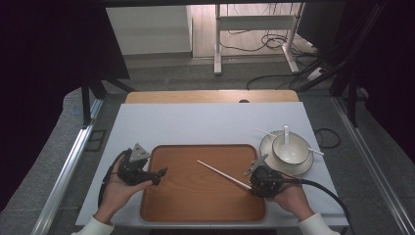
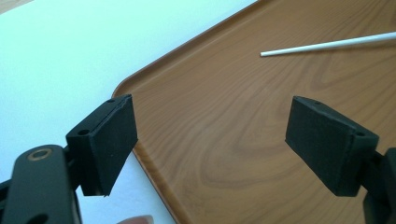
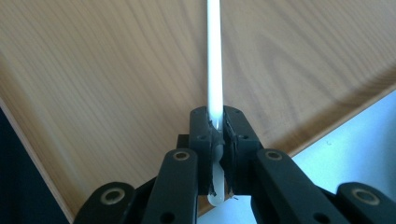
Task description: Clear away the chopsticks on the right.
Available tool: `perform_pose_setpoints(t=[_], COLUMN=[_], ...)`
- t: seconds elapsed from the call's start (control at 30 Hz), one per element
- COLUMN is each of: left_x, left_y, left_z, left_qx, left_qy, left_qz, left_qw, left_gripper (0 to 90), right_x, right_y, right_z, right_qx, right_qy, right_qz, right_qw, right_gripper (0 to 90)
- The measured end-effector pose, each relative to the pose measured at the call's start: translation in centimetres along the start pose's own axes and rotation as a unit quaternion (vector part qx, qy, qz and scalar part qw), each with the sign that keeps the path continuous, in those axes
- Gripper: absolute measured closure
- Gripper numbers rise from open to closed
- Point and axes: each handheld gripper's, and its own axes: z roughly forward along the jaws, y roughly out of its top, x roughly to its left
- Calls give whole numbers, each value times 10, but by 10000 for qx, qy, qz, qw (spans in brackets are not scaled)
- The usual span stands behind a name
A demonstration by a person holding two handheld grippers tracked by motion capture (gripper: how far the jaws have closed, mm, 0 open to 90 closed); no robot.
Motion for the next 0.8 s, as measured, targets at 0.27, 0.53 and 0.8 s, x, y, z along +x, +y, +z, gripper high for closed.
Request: perform_pose_setpoints(t=[0.27,0.53,0.8], left_x=[0,1,2], left_y=[0,-1,-1], left_z=[1,1,0], left_qx=[14,28,16], left_qy=[-6,5,8], left_qz=[-9,-8,-17], left_qw=[10000,10000,10000], left_gripper=[166,166,166], right_x=[0,0,1], right_y=[0,0,0], right_z=[2,4,3], right_qx=[65,114,98], right_qy=[20,16,6], right_qz=[-22,-55,-94], right_qw=[10000,9999,9999], right_gripper=[827,825,768])
